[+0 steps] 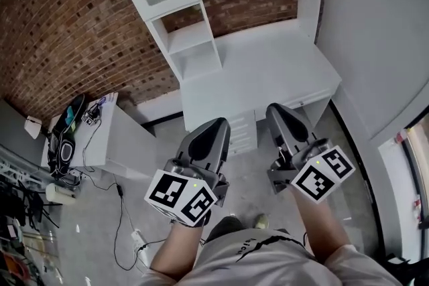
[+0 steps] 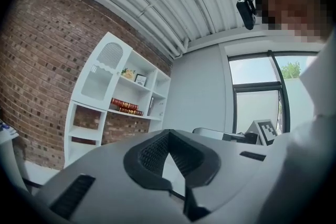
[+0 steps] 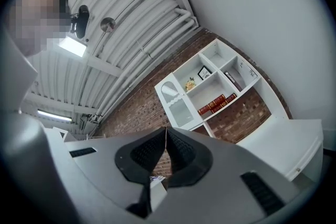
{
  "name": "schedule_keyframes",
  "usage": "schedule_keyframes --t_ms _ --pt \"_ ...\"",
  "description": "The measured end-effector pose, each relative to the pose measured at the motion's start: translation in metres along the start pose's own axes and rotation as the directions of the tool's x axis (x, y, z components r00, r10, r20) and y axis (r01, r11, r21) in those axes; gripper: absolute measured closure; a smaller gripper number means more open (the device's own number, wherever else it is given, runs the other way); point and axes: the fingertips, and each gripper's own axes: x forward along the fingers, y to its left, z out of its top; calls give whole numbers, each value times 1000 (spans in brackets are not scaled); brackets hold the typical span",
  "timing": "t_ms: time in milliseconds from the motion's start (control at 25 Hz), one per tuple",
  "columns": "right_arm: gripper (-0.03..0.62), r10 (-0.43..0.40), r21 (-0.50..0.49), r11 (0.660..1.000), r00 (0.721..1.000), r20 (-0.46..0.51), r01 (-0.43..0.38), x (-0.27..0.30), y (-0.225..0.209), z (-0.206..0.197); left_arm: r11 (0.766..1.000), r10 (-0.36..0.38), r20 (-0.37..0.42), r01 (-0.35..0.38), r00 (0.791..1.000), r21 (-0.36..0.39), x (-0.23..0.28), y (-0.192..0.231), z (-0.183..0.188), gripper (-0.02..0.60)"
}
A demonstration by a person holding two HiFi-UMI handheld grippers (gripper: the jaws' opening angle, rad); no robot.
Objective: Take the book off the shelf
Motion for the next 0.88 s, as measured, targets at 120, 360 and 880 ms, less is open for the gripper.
schedule_keyframes --t_ms 120,360,880 --pt "576 -11 -2 1000 1000 -4 11 1 -12 3 1000 -8 -6 8 1000 5 16 -2 -1 572" --pt "576 -50 -21 999 999 9 50 10 -48 7 998 -46 -9 45 999 -34 54 7 -14 572" --pt "576 -122 -67 990 992 11 123 103 -137 19 994 -111 -1 111 994 7 177 79 -11 572"
